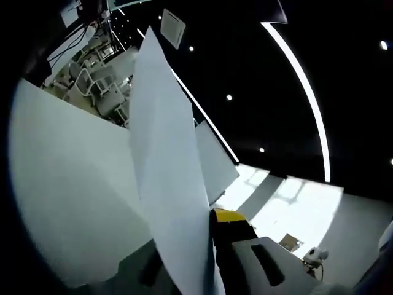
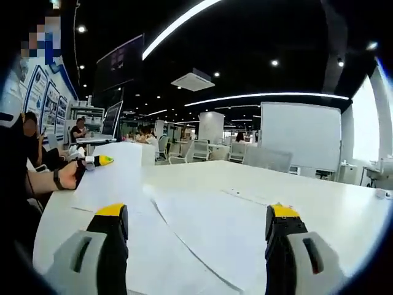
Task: Organize the stack of printing papers by aligning and flattening the scattered papers on the table
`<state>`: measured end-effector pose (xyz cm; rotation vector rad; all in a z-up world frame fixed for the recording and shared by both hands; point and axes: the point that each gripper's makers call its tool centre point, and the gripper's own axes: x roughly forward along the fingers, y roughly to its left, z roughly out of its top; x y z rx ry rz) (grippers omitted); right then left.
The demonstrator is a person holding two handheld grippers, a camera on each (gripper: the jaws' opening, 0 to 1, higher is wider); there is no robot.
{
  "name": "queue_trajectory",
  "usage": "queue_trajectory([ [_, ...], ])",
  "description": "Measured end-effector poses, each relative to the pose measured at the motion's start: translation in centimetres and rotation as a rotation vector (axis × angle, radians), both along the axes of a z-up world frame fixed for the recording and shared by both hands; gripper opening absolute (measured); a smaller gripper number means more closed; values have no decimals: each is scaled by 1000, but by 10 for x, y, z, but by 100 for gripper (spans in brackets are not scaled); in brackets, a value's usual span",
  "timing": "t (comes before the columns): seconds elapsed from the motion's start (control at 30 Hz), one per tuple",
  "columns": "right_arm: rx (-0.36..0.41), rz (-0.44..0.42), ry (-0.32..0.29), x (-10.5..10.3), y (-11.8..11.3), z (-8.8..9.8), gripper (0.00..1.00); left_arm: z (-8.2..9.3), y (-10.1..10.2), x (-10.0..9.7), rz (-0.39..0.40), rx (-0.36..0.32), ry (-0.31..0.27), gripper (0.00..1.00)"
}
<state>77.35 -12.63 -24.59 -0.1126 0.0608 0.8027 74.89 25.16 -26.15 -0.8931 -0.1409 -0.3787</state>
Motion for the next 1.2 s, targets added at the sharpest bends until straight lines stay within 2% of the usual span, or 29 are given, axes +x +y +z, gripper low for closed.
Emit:
queue_trajectory([
  [1.2, 0, -81, 29, 18, -19, -24, 86, 0, 3, 0, 9, 1, 1, 6],
])
